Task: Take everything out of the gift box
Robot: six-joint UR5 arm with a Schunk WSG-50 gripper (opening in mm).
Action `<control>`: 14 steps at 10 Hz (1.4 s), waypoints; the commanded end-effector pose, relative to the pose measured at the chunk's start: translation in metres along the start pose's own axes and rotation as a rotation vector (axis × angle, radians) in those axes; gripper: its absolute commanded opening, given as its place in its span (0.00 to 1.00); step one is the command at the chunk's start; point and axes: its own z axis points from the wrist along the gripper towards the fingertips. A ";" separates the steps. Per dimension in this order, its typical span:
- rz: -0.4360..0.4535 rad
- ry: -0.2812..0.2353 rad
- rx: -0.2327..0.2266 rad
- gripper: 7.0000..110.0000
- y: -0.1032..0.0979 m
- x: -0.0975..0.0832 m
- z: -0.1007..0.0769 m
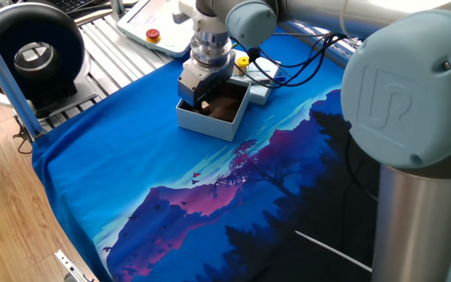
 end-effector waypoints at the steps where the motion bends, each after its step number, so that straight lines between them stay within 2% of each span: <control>1: 0.028 0.007 -0.003 0.15 -0.001 0.002 -0.004; 6: 0.047 0.004 -0.001 0.15 0.002 -0.001 -0.004; 7: 0.048 0.003 -0.007 0.00 0.004 -0.001 -0.005; 8: 0.046 0.006 -0.011 0.00 0.005 0.000 -0.007; 10: 0.042 0.036 -0.015 0.00 0.007 0.010 -0.028; 12: 0.037 0.074 -0.011 0.00 0.007 0.024 -0.060; 14: 0.007 0.088 -0.020 0.00 0.002 0.019 -0.095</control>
